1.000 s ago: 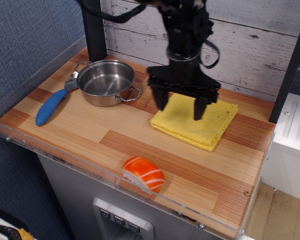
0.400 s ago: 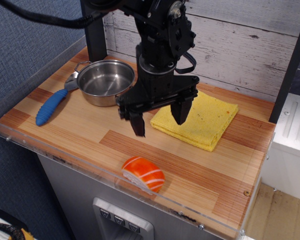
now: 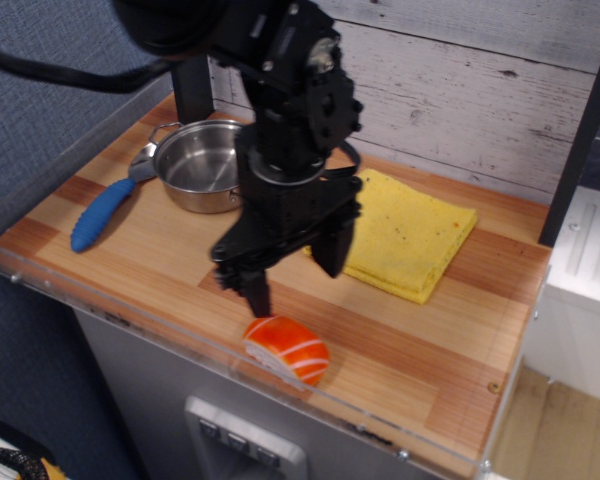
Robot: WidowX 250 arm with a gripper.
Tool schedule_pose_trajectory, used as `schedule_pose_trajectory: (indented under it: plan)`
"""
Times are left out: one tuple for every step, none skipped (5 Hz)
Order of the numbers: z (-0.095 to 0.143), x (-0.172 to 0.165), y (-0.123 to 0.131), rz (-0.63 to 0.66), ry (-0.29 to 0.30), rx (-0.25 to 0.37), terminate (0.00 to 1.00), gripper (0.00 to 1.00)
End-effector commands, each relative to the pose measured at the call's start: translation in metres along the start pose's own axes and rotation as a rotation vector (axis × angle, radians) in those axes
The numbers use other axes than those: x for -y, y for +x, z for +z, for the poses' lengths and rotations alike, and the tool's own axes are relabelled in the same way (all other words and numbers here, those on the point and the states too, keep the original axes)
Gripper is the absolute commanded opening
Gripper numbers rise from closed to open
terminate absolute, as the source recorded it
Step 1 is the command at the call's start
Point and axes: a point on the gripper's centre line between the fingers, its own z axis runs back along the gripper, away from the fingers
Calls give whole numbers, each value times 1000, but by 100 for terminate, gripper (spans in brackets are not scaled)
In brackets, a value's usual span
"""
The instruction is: Put sushi on the towel
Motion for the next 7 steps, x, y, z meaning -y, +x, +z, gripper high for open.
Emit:
schedule_pose_trajectory:
  plan:
    - [9, -4, -8, 60, -80, -3, 0, 100]
    - [2, -3, -11, 97, -81, -21, 0, 100]
    - [-5, -2, -15, 137, -92, -27, 0, 100]
    - [-10, 0, -17, 150, -84, -53, 0, 100]
    - [-19, 0, -19, 168, -65, -82, 0, 100]
    - [-28, 0, -19, 161, -60, -103, 0, 100]
    - [-29, -3, -19, 189, -53, -104, 0, 100]
